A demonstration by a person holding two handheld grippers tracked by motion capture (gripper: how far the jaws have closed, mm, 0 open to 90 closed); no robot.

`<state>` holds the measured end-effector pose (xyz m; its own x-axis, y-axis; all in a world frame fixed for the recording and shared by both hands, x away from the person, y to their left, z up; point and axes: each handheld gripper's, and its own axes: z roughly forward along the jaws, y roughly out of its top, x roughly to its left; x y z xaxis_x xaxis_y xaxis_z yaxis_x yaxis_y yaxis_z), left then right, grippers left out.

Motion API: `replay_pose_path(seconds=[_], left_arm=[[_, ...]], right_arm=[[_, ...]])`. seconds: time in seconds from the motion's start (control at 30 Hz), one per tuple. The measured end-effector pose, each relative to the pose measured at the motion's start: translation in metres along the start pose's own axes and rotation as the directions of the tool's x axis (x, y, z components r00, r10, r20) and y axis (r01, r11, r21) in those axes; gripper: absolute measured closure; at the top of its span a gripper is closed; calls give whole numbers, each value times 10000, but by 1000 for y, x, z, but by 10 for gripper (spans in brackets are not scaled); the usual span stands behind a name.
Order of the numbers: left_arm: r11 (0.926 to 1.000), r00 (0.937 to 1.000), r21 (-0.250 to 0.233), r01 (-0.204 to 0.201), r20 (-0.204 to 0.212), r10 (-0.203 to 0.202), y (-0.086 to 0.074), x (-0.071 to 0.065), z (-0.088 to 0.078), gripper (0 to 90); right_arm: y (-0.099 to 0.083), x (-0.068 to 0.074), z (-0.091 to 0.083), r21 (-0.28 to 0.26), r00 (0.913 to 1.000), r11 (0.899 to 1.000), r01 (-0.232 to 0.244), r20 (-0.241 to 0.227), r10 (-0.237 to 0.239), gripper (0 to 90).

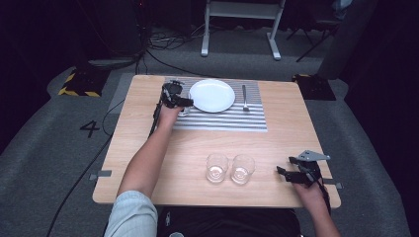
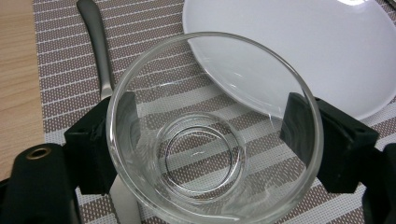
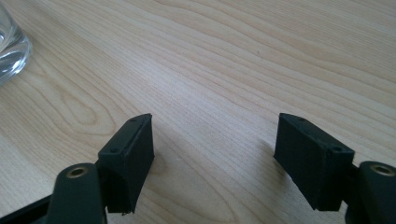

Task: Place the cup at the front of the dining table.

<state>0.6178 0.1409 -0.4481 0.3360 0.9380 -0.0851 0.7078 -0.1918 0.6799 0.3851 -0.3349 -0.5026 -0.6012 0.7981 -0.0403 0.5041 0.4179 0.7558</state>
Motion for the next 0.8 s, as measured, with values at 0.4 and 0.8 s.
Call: replay_pose_path(seconds=[0.4,0.8], left_arm=[[9977,9985,-412,530,160,-524,5,-1,-19,147],[9898,9994,-1419,105,327,-59,1,-13,-82,126]], right_arm=[[0,-1,0,2,10000,10000,44,-30,-44,285],[0,0,0,5,9996,9997,-255,-126,255,284]])
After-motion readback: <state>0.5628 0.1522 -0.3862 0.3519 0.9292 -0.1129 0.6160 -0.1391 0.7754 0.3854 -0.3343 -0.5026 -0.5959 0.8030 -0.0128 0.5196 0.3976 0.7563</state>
